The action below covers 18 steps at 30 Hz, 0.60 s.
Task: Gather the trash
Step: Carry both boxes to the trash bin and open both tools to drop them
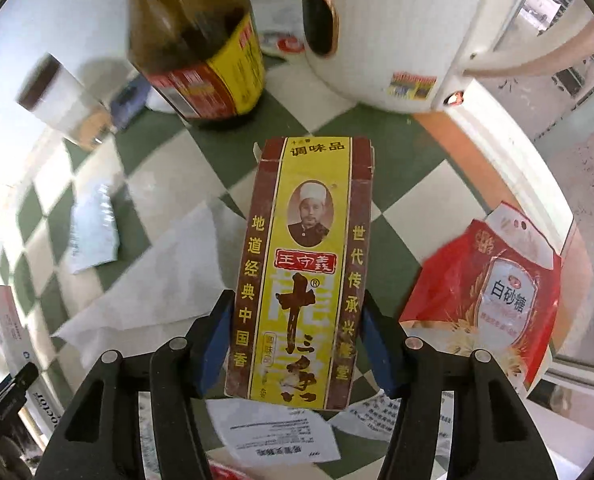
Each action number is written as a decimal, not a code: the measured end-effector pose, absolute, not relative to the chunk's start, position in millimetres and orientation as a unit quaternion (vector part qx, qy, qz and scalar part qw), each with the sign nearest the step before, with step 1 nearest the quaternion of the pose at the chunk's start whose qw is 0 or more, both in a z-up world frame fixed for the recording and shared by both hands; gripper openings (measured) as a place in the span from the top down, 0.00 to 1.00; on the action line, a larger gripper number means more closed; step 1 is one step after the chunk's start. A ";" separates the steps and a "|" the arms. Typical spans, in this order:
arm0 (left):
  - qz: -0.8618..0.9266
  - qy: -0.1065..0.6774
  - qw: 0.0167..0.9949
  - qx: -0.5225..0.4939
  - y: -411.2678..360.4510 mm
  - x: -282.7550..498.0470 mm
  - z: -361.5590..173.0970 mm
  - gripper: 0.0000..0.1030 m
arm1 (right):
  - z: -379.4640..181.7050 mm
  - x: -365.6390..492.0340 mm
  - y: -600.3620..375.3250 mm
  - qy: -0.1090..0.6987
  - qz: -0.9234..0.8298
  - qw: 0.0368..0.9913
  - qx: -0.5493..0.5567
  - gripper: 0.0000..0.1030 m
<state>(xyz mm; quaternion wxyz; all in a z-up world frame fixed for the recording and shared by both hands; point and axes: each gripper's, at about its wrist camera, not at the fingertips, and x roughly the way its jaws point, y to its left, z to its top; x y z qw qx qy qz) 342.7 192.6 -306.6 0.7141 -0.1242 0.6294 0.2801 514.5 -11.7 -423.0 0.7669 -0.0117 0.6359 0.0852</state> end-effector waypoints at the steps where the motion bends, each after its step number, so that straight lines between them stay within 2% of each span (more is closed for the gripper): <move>1: 0.278 0.623 0.722 -0.119 189.7 342.9 -299.1 0.57 | -417.6 510.2 -10.5 0.629 0.089 0.772 -0.009 0.41; 7: 0.251 0.575 0.774 -0.088 164.0 336.3 -246.6 0.58 | -352.7 489.1 -22.5 0.588 0.085 0.804 0.011 0.41; 12: 0.194 0.537 0.819 -0.055 132.0 320.7 -208.6 0.58 | -284.6 433.9 -96.2 0.547 0.048 0.834 0.049 0.41; 18: 0.071 0.515 0.854 -0.007 44.6 298.0 -181.4 0.58 | -258.6 325.8 -201.9 0.506 -0.027 0.851 0.139 0.41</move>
